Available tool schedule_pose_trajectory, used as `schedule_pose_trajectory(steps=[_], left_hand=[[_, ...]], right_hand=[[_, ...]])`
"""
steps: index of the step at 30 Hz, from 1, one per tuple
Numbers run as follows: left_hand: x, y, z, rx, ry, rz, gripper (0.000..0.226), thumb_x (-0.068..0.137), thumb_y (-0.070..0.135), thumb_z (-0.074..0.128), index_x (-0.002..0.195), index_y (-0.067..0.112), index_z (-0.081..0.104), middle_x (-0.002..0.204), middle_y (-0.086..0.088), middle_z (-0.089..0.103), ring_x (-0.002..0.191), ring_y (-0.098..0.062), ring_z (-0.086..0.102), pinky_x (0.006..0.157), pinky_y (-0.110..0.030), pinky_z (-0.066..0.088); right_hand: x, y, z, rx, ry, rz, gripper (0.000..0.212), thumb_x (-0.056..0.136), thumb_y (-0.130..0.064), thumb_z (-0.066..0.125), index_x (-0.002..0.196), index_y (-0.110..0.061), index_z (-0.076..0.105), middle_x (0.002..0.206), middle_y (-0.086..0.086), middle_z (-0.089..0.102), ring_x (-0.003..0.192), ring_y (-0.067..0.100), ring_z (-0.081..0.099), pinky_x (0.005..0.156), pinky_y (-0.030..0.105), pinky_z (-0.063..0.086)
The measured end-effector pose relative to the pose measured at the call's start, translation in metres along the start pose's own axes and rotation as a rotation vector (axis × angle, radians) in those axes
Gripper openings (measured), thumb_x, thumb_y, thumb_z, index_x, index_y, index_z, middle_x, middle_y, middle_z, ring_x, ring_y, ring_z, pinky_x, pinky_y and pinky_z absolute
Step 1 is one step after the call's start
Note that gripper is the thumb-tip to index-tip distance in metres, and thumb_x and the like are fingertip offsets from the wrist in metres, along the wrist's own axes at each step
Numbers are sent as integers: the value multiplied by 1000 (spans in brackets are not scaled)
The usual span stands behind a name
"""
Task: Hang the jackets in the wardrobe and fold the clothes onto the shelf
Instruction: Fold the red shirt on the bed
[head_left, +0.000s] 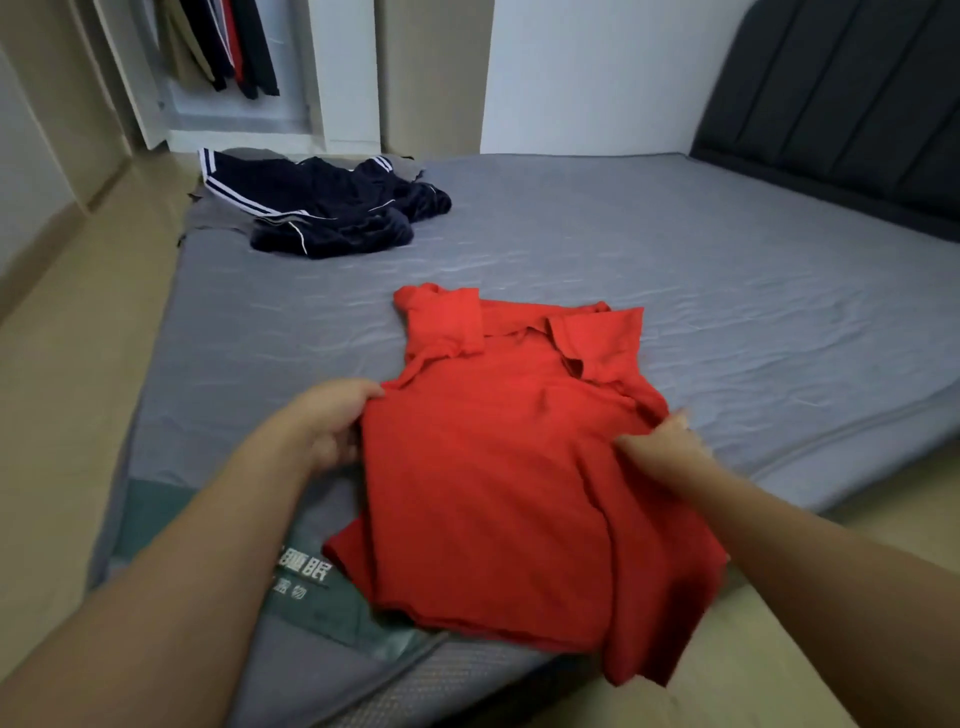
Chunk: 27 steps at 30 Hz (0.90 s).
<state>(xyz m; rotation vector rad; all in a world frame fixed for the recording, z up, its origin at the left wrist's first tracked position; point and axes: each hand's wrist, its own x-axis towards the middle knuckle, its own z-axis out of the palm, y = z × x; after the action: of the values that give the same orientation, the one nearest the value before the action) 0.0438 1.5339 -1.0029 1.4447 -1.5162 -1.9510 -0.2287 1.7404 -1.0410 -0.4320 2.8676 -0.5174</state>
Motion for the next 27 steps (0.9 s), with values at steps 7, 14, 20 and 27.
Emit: schedule_pose_trajectory(steps=[7, 14, 20, 27], left_hand=[[-20, -23, -17, 42, -459, -99, 33, 77, 28, 72, 102, 6, 75, 105, -15, 73, 84, -23, 74, 80, -34, 56], [-54, 3, -25, 255, -617, -81, 51, 43, 19, 89, 90, 4, 79, 92, -20, 74, 71, -27, 73, 64, -34, 60], [-32, 27, -11, 733, 484, 267, 58, 83, 11, 60, 136, -2, 40, 127, -30, 55, 115, -42, 57, 99, -49, 45], [-39, 12, 14, 1598, -379, 131, 98, 53, 70, 74, 140, 42, 37, 155, 2, 19, 143, -21, 22, 117, -40, 22]], right_hand=[[-38, 12, -34, 538, -667, 151, 16, 83, -12, 66, 69, -6, 71, 69, 10, 69, 57, 20, 63, 64, 27, 53], [-71, 10, -71, 225, -1083, 242, 15, 84, -3, 60, 96, 0, 69, 98, 17, 70, 101, 29, 66, 88, 47, 52], [-50, -21, -100, 423, -472, 158, 37, 100, -7, 39, 63, -8, 43, 34, 6, 46, 32, 17, 46, 35, 16, 40], [-41, -26, -41, 530, -174, -247, 44, 92, 1, 38, 133, -13, 47, 110, 17, 54, 84, 25, 61, 78, 34, 55]])
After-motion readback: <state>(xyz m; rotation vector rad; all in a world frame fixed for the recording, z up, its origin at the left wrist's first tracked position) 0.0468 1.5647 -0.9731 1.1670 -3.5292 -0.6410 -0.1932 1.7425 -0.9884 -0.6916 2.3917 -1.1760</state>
